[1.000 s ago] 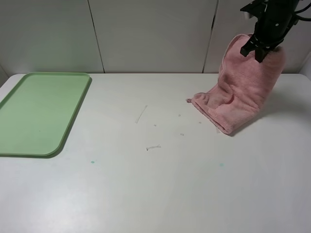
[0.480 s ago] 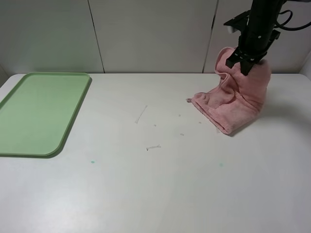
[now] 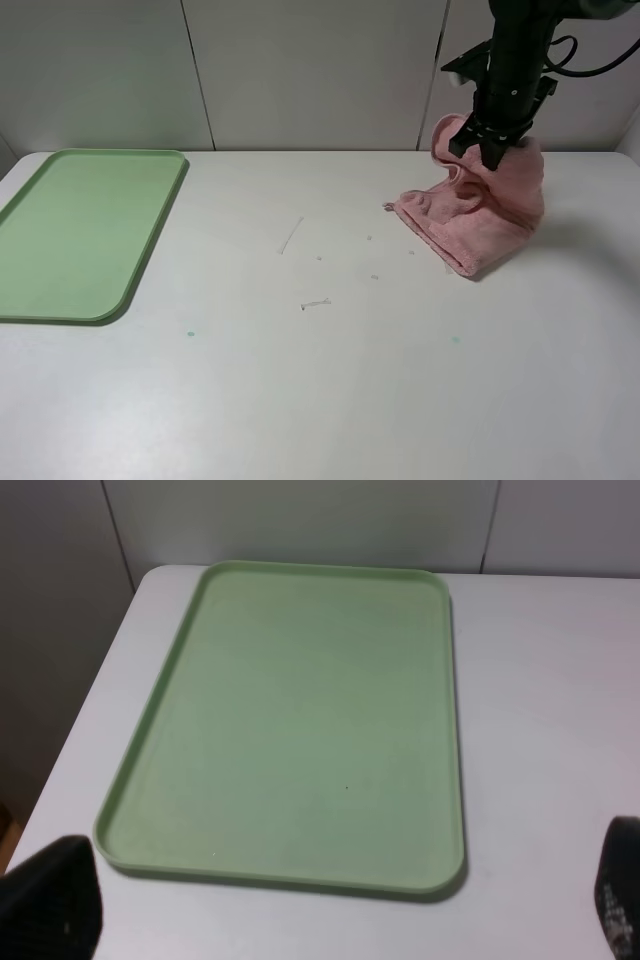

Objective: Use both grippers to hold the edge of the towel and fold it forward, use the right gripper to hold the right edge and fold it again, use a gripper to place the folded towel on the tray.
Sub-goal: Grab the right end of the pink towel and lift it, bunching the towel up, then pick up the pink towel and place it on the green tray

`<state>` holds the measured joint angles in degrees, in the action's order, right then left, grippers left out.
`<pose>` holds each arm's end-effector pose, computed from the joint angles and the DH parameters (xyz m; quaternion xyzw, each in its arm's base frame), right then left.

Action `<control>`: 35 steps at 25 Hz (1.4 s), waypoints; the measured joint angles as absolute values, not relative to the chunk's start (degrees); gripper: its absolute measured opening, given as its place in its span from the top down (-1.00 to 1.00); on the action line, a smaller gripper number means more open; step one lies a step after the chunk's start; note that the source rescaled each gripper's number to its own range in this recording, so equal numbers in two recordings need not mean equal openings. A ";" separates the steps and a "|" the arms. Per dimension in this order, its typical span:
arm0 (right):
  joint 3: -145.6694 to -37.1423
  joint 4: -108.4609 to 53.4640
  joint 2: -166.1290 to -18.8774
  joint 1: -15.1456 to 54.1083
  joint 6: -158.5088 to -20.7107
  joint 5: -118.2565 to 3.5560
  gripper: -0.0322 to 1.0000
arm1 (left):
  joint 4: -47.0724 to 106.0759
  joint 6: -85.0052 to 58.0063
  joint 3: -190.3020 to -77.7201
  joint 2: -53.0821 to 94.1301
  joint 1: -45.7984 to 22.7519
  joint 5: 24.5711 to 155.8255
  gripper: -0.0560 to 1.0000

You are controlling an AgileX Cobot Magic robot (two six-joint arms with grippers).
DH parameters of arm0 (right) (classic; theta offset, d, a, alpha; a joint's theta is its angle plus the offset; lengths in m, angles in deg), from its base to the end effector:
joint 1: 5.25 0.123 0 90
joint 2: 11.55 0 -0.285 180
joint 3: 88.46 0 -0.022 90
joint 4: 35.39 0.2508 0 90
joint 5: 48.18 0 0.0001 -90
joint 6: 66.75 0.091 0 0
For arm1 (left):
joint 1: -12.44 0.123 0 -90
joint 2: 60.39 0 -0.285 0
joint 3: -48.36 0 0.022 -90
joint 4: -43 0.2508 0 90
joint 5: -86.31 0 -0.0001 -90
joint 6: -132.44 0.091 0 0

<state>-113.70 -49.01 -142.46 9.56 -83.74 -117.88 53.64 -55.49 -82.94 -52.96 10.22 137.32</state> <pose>0.4324 0.0935 0.2034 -0.3070 0.9441 -0.1135 0.0380 0.0001 0.0131 0.2920 -0.0358 0.8003 0.0400 0.5972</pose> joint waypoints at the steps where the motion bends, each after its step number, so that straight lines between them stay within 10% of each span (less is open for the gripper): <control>1: -112.80 -48.88 -142.46 10.03 -83.74 -117.88 0.77 | 53.64 -55.49 -82.94 -52.96 10.22 137.32 -0.97; 13: -107.92 -46.99 -142.46 13.39 -82.46 -117.88 0.70 | 53.64 -55.49 -82.94 -52.96 10.22 137.32 -0.97; 17: -107.92 -45.17 -142.46 13.39 -81.18 -117.88 -0.53 | 53.64 -55.49 -82.94 -52.96 10.22 137.32 -0.97; 20: -108.12 -42.40 -142.39 13.39 -81.24 -117.93 -0.90 | 53.64 -55.49 -82.94 -52.96 10.22 137.32 -0.97; 35: -108.73 -40.05 -128.17 13.39 -80.52 -117.94 -1.00 | 53.64 -55.49 -82.94 -52.96 10.22 137.27 -0.97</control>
<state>-108.73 -40.05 -128.17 13.39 -80.52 -117.94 53.64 -55.49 -82.94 -52.96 10.22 137.27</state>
